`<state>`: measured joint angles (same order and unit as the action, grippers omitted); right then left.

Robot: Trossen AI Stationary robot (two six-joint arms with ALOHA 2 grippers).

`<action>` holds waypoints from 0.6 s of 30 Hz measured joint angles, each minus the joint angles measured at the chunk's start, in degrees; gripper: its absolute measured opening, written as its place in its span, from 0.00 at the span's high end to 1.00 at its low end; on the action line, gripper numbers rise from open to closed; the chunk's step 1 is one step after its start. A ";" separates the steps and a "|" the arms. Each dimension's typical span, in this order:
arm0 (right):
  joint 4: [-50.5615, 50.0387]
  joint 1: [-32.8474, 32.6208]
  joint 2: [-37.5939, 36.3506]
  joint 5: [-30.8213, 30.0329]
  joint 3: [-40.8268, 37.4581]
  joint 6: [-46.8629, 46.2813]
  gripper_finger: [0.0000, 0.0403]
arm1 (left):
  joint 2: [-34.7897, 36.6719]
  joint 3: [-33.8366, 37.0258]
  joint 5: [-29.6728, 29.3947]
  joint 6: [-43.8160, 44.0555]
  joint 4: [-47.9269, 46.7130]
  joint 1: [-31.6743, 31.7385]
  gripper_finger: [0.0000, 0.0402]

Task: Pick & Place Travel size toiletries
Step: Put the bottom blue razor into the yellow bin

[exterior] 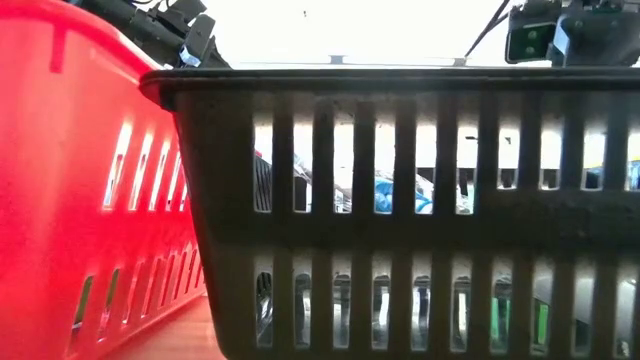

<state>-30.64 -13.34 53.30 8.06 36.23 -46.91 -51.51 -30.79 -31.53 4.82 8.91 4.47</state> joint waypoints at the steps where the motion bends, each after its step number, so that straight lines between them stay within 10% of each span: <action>1: -0.01 0.44 -1.05 0.09 0.00 0.58 0.71 | 0.00 0.00 0.00 0.00 0.00 0.00 0.53; 18: 7.82 3.75 -10.89 -9.98 0.09 13.83 0.78 | 0.00 0.00 0.00 0.00 -0.09 0.00 0.53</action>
<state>-22.82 -9.58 42.41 -1.91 36.32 -33.08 -51.51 -30.79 -31.53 4.82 8.82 4.47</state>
